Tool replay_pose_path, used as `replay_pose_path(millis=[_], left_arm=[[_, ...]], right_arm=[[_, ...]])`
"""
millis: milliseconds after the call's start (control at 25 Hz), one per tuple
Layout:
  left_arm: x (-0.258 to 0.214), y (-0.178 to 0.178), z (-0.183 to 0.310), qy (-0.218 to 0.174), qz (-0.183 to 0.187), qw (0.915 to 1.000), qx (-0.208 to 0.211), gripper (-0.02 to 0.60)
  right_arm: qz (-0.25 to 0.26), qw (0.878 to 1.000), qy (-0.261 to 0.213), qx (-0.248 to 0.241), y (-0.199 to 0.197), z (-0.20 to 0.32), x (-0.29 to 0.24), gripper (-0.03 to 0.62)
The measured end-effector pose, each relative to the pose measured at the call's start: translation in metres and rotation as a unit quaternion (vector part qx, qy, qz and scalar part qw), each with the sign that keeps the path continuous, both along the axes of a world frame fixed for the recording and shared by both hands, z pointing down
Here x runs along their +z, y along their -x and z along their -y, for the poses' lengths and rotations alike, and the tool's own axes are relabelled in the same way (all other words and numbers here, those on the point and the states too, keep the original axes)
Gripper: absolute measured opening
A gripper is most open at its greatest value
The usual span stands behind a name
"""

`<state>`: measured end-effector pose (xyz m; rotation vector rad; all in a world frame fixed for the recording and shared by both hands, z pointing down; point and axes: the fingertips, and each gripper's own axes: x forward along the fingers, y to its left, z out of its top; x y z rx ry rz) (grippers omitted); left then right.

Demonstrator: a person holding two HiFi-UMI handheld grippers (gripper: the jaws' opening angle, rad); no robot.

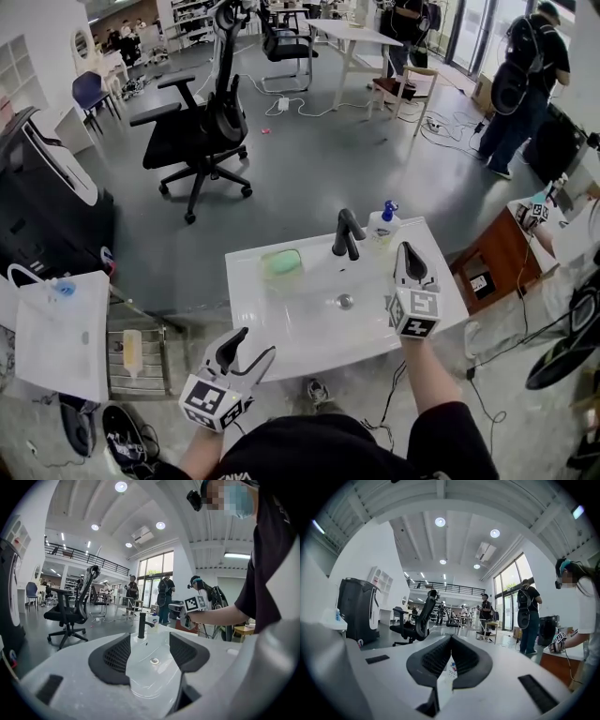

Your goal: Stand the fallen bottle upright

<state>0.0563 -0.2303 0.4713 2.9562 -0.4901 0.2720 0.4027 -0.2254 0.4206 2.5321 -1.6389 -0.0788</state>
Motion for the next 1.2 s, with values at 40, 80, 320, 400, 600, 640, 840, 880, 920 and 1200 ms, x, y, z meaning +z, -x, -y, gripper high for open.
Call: replay_pose_path(millis=[40, 80, 320, 400, 600, 640, 840, 880, 920, 1200], left_arm=[[-0.001, 0.001, -0.001, -0.002, -0.002, 1.0, 0.005, 0.272], [-0.002, 0.002, -0.002, -0.003, -0.004, 0.9999, 0.009, 0.266], [-0.006, 0.01, -0.013, -0.01, -0.016, 0.9993, 0.031, 0.229], [-0.007, 0.013, -0.016, -0.012, -0.021, 0.9991, 0.035, 0.209], [-0.012, 0.022, -0.023, -0.015, -0.036, 0.9983, 0.042, 0.145], [-0.013, 0.024, -0.025, -0.016, -0.04, 0.9982, 0.043, 0.128], [-0.014, 0.041, -0.033, -0.02, -0.049, 0.9975, 0.046, 0.076], [-0.014, 0.044, -0.034, -0.021, -0.049, 0.9975, 0.046, 0.066], [-0.014, 0.047, -0.035, -0.02, -0.05, 0.9975, 0.045, 0.059], [-0.011, 0.058, -0.044, -0.024, -0.052, 0.9967, 0.057, 0.037]], right_arm=[[0.008, 1.0, -0.002, 0.0, 0.006, -0.006, -0.001, 0.006], [0.017, 1.0, -0.006, -0.002, 0.012, -0.012, -0.002, 0.006], [0.057, 0.998, -0.018, -0.018, 0.056, -0.05, 0.0, 0.005], [0.068, 0.997, -0.02, -0.02, 0.073, -0.064, 0.002, 0.005], [0.091, 0.995, -0.02, -0.033, 0.114, -0.093, 0.007, 0.005], [0.098, 0.994, -0.02, -0.036, 0.121, -0.098, 0.008, 0.005], [0.12, 0.991, -0.018, -0.051, 0.156, -0.12, 0.014, 0.005], [0.122, 0.991, -0.018, -0.053, 0.162, -0.124, 0.014, 0.005], [0.124, 0.991, -0.017, -0.055, 0.167, -0.128, 0.014, 0.005], [0.157, 0.986, -0.011, -0.064, 0.202, -0.153, 0.026, 0.005]])
